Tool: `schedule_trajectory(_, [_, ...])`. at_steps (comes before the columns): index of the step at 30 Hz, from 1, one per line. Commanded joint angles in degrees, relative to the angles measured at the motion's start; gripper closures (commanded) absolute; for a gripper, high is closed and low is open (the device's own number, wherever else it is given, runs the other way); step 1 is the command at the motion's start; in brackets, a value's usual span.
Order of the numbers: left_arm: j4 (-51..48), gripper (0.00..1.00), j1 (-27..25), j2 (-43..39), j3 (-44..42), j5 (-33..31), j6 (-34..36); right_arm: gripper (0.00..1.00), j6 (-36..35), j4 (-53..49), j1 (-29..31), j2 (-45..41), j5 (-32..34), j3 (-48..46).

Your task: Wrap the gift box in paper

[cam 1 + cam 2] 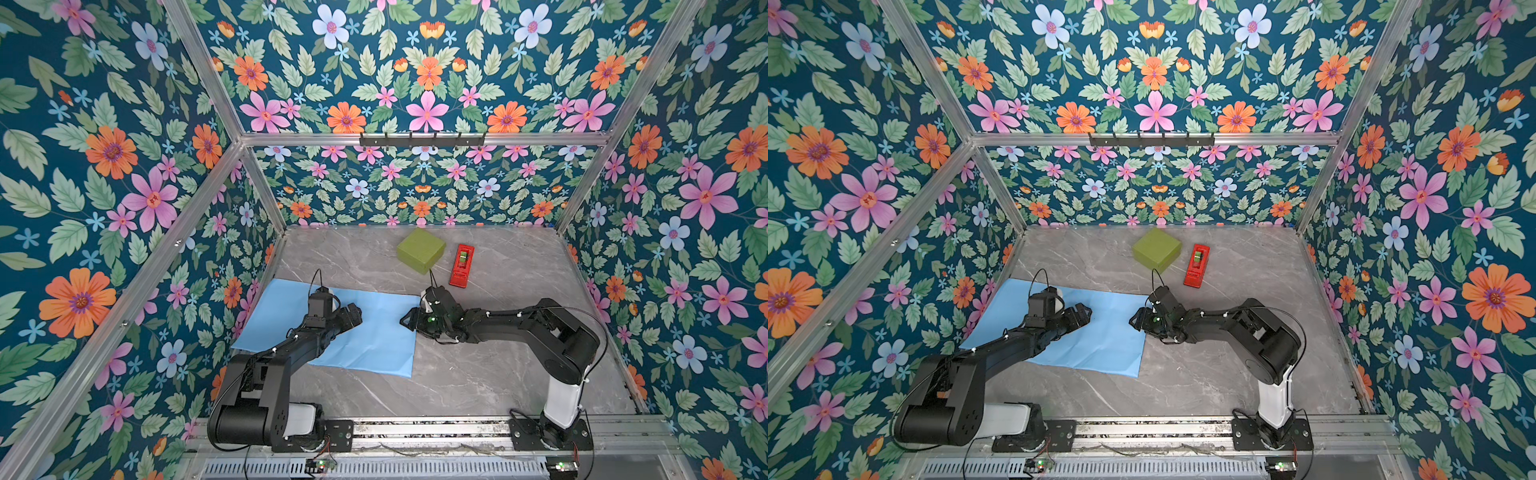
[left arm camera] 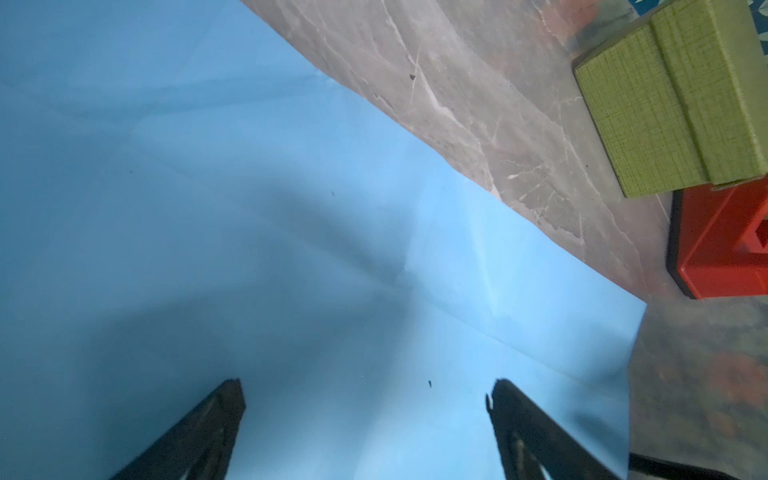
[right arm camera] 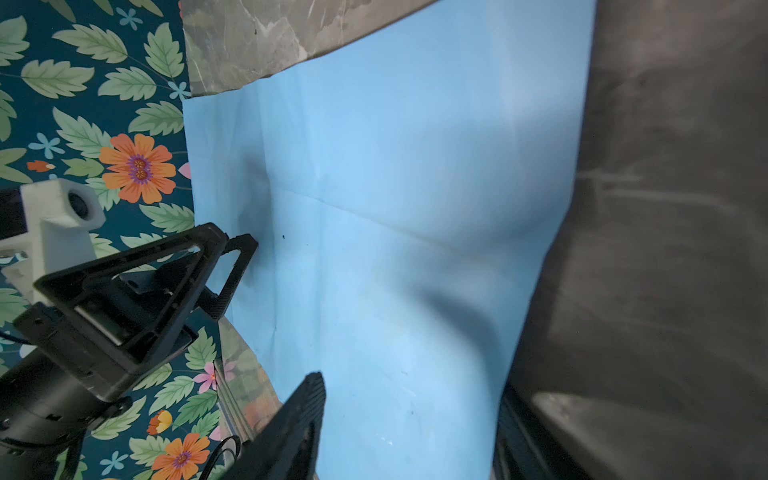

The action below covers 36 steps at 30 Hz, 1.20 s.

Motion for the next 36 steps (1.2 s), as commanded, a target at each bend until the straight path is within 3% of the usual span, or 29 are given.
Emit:
schedule_trajectory(1, [-5.6,0.04,-0.03,0.35,-0.68,1.48,-0.59,0.41,-0.11,6.51,0.07,0.06,-0.32,-1.08])
schedule_trajectory(7, [-5.74,0.04,-0.16,-0.56,-1.16,2.35,-1.11,0.58,-0.28,10.43,0.07,-0.73,2.87,-3.51])
schedule_trajectory(10, [-5.89,0.04,-0.53,-1.17,-1.31,2.76,-1.61,0.79,-0.28,9.77,-0.11,-0.71,4.1,-3.42])
schedule_trajectory(12, [-5.74,0.05,-0.81,-2.1,-1.07,3.69,-2.19,1.0,-0.45,9.07,-0.81,-0.74,3.42,-3.66])
schedule_trajectory(17, [-6.21,0.05,-1.34,-8.37,0.04,5.24,-4.58,1.0,-3.89,1.26,-5.29,-5.94,-4.19,-8.17])
schedule_trajectory(24, [-15.35,0.05,-1.34,-13.98,4.57,3.69,-3.49,1.0,-19.11,-34.12,-19.96,-25.4,-16.3,-15.28])
schedule_trajectory(31, [-18.92,0.05,-1.42,-14.58,5.45,4.28,-2.88,1.0,-29.95,-52.43,-40.81,-35.33,-18.39,-16.28])
schedule_trajectory(36, [-18.66,0.06,-3.42,-13.94,4.81,4.63,-3.88,1.0,-32.59,-53.55,-44.62,-33.24,-15.2,-13.03])
